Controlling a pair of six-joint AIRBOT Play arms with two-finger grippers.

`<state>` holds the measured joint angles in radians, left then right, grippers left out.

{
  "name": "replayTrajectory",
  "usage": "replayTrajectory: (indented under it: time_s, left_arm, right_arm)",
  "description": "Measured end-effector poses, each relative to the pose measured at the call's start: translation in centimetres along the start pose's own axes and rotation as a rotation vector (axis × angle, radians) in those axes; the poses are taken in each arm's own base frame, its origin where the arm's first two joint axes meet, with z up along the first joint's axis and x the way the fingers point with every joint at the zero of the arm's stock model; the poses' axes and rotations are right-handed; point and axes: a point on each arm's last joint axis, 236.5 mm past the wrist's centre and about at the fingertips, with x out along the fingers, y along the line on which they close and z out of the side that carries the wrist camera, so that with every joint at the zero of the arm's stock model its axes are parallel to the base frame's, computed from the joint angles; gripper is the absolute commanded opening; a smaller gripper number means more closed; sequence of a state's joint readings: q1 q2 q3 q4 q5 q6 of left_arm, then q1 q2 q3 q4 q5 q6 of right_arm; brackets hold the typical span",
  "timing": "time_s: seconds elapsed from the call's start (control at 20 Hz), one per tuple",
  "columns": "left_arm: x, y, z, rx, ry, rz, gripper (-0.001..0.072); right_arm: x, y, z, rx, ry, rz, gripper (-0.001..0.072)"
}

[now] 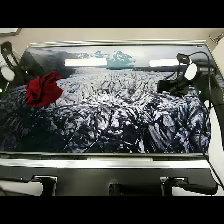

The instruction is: Fold the clothes and pants, and hang the long-sleeved shirts on hangers.

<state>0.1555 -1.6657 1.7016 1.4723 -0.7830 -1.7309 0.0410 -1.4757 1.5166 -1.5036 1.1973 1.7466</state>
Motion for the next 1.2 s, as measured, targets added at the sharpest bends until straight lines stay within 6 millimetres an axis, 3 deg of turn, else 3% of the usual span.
replayTrajectory:
  time_s: [0.05, 0.1, 0.25, 0.35, 0.55, 0.6, 0.65, 0.7, 0.75, 0.85, 0.95, 1.0, 1.1, 1.2]
  left_arm:
    - [1.5, 1.8, 0.6, -0.065, 0.04, 0.031, 0.0719]
    - [3.0, 4.1, -0.1, -0.133, 0.108, 0.069, 0.0719]
    - [6.4, 8.3, -4.7, -0.33, 0.288, 0.101, 0.072]
    - [8.2, 9.1, -7.7, -0.419, 0.366, 0.077, 0.0719]
    - [10.7, 8.1, -9.8, -0.436, 0.399, -0.003, 0.0713]
    - [11.0, 7.7, -10.0, -0.427, 0.4, -0.02, 0.0636]
    - [11.3, 7.4, -10.2, -0.421, 0.401, -0.03, 0.033]
    - [11.5, 7.1, -10.5, -0.408, 0.409, -0.037, 0.012]
    - [11.6, 6.8, -10.8, -0.405, 0.416, -0.046, 0.0047]
    - [11.5, 6.1, -11.1, -0.391, 0.438, -0.066, 0.0019]
    - [10.6, 5.1, -10.4, -0.358, 0.441, -0.101, 0.0017]
    - [9.7, 4.2, -8.9, -0.328, 0.415, -0.13, 0.0016]
    - [6.5, 1.6, -4.5, -0.248, 0.314, -0.197, 0.0016]
    - [1.1, -1.7, 1.0, -0.142, 0.163, -0.263, 0.0017]
  right_arm:
    - [0.0, 0.0, 0.1, 0.0, -0.005, 0.001, 0.0685]
    - [0.0, 0.0, 0.2, 0.0, -0.007, 0.002, 0.0685]
    - [0.0, 0.1, 0.3, 0.001, -0.013, 0.006, 0.0685]
    - [0.0, 0.2, 0.4, 0.002, -0.017, 0.008, 0.0685]
    - [0.0, 0.3, 0.4, 0.003, -0.016, 0.011, 0.0685]
    - [0.0, 0.3, 0.4, 0.004, -0.015, 0.014, 0.0685]
    - [0.0, 0.3, 0.4, 0.003, -0.015, 0.014, 0.0685]
    - [0.0, 0.4, 0.3, 0.005, -0.015, 0.018, 0.0686]
    - [0.0, 0.5, 0.3, 0.006, -0.014, 0.021, 0.0686]
    - [0.0, 0.6, 0.2, 0.009, -0.01, 0.027, 0.0686]
    - [0.0, 0.7, -0.1, 0.007, 0.005, 0.029, 0.0686]
    - [-0.1, 0.6, -0.3, -0.001, 0.014, 0.027, 0.0686]
    - [-0.5, 0.6, -0.5, -0.022, 0.02, 0.026, 0.0686]
    - [-1.7, 0.5, -0.1, -0.049, 0.003, 0.018, 0.0686]
